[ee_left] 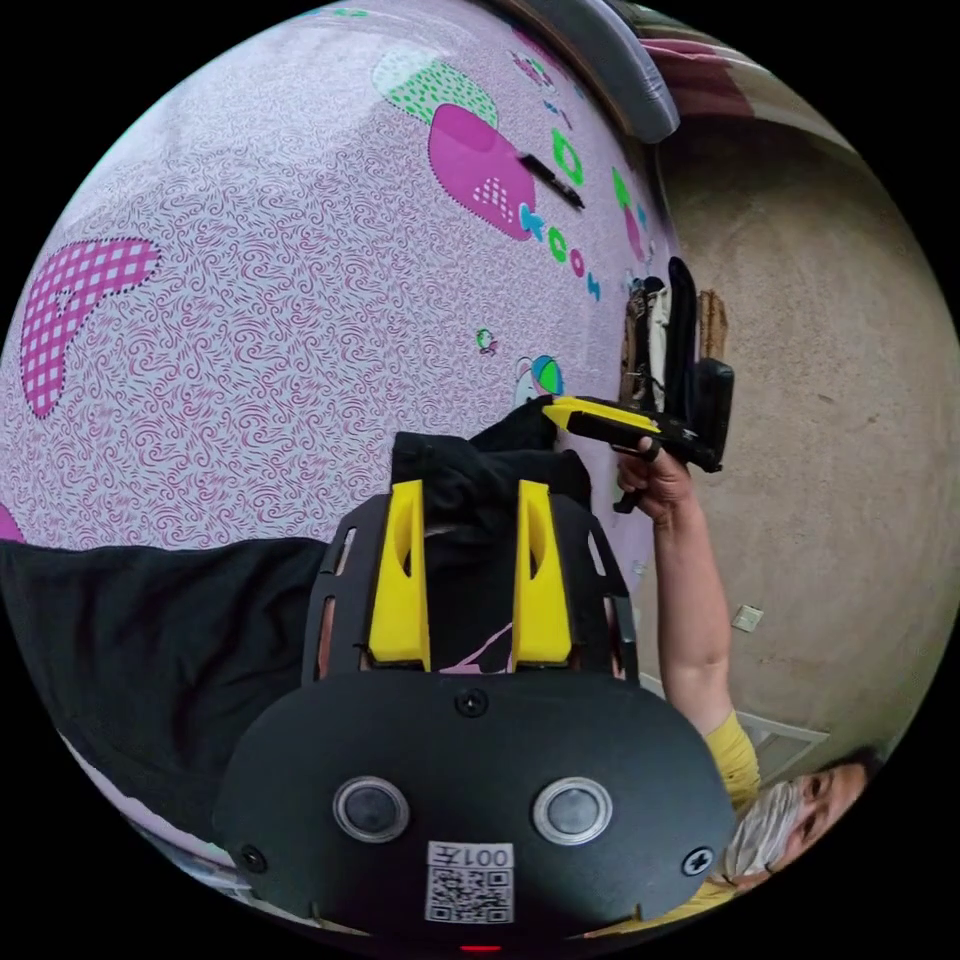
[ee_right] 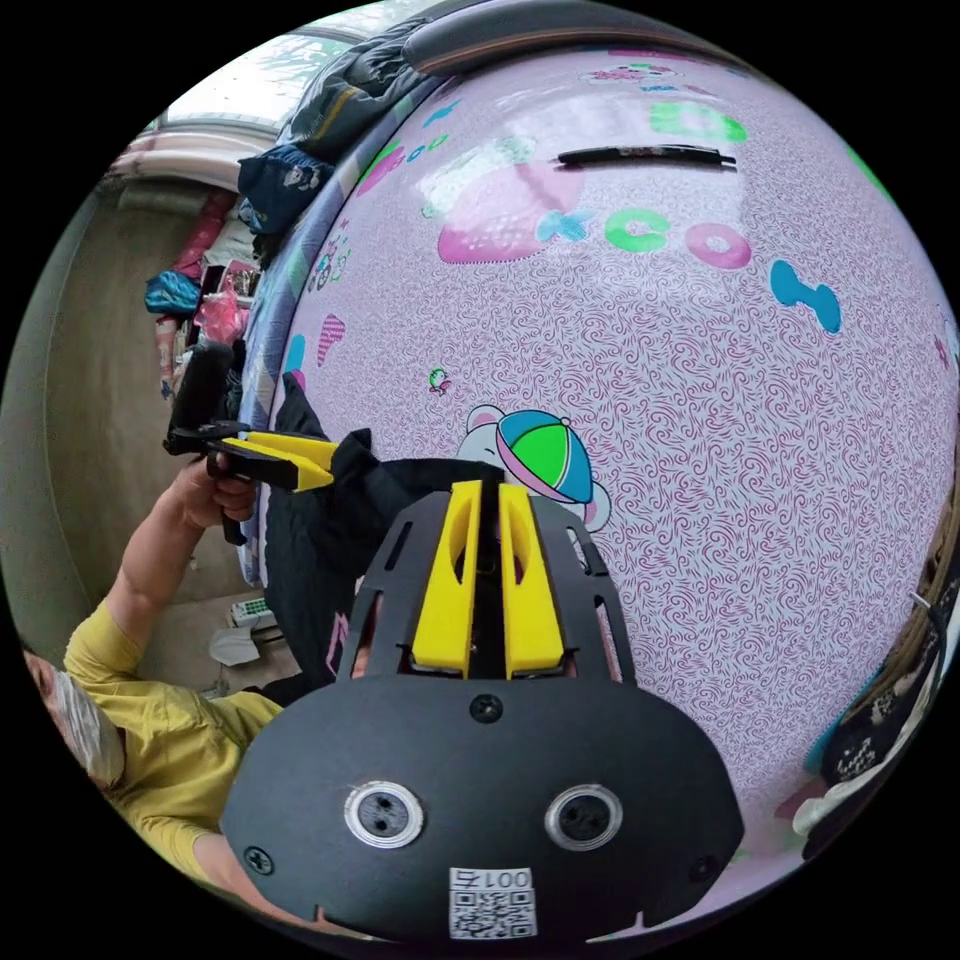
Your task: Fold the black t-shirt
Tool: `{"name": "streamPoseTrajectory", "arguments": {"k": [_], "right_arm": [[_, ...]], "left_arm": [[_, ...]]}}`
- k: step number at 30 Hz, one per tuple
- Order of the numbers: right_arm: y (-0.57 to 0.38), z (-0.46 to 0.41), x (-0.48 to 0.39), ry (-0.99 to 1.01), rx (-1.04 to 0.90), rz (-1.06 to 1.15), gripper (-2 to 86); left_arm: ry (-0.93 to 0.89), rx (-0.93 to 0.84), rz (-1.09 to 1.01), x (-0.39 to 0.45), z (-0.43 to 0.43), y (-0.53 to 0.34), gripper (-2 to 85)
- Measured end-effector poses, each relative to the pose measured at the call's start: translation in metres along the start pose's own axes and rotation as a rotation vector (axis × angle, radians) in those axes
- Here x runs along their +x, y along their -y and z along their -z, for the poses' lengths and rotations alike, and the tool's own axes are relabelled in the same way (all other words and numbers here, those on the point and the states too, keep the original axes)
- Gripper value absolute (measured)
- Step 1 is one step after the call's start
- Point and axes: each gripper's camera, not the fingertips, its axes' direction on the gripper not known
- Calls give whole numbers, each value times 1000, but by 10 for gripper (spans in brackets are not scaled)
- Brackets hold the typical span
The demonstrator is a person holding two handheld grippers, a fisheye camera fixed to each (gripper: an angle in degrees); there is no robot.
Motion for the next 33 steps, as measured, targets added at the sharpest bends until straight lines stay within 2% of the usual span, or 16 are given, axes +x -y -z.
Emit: {"name": "streamPoseTrajectory", "arguments": {"k": [2,5,10,13,17,21,27,29,31,33], "right_arm": [[-1,3,-4,-25,8,19,16],[-6,20,-11,-64,51,55,8],[-32,85,-7,-72,298,31,5],[-59,118,3,-95,448,-6,6],[-75,114,17,-137,461,-73,17],[-84,112,16,-186,548,-104,47],[-96,106,13,-134,413,-48,24],[-107,102,10,-116,364,-20,18],[-115,94,8,-84,314,1,12],[-117,81,6,-25,254,19,6]], "left_arm": [[84,25,-24,7,3,2,6],[105,102,-105,23,13,0,-8],[101,194,-322,65,21,0,-9],[91,208,-382,79,15,4,-7],[25,168,-301,65,0,13,-6],[63,235,-223,49,3,10,-9],[108,390,-190,40,18,-13,-12],[163,512,-228,49,26,-29,-12],[158,528,-258,55,26,-35,-12],[130,464,-306,62,18,-36,-12]]}}
